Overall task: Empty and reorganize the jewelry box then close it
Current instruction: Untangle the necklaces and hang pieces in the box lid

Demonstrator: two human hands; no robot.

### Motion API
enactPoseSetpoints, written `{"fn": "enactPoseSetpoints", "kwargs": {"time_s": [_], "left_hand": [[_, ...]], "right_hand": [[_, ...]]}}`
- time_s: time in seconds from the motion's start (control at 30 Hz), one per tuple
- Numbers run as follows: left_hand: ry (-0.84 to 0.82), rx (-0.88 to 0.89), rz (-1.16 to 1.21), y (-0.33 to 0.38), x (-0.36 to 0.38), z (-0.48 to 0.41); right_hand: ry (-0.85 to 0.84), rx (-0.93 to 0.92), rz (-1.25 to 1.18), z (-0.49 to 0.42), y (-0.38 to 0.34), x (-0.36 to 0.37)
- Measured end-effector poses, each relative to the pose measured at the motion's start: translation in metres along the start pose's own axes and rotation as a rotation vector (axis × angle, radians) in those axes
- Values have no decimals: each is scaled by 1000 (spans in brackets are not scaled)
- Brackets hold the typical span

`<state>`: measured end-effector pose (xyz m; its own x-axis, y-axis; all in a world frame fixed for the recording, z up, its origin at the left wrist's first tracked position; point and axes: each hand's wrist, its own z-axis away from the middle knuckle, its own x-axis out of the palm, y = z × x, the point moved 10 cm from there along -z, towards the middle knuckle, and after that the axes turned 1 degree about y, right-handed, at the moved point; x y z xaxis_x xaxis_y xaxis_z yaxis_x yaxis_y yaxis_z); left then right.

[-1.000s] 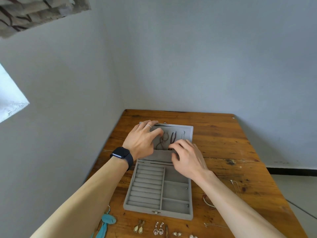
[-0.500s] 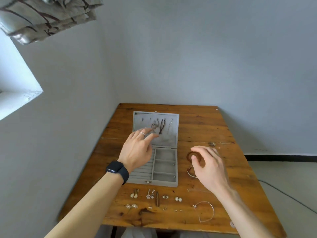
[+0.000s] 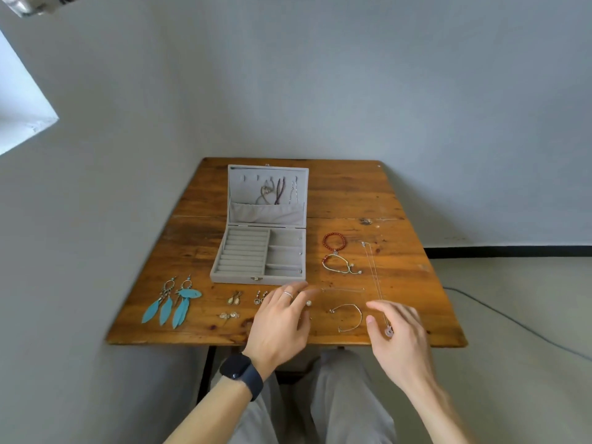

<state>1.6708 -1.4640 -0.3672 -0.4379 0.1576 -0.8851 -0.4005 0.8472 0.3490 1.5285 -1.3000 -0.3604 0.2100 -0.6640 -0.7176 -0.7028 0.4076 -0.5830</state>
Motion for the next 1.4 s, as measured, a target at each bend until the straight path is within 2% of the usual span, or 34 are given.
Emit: {"fn": "enactPoseSetpoints", "kwargs": {"time_s": [0.3,0.5,0.83,1.07,1.2,1.4], "left_hand": [[-99,53,-77,28,44,28],[-88,90,-158,32,47,29],[-44,132,-180,38,40,28],[-73,185,-168,38,30,9],[-4,155,-199,33,14,-41],[-98,103,-368,10,28,-116]], "right_hand": [[-53,-34,106,11,-1,13],[-214,-23,288,-16,1,42],[-319,-16,429,-25,-3,64],[-378,62,150,-27,8,52],[-309,149,-72,-35,15,31],[-194,247,-345,-38,32,10]]}}
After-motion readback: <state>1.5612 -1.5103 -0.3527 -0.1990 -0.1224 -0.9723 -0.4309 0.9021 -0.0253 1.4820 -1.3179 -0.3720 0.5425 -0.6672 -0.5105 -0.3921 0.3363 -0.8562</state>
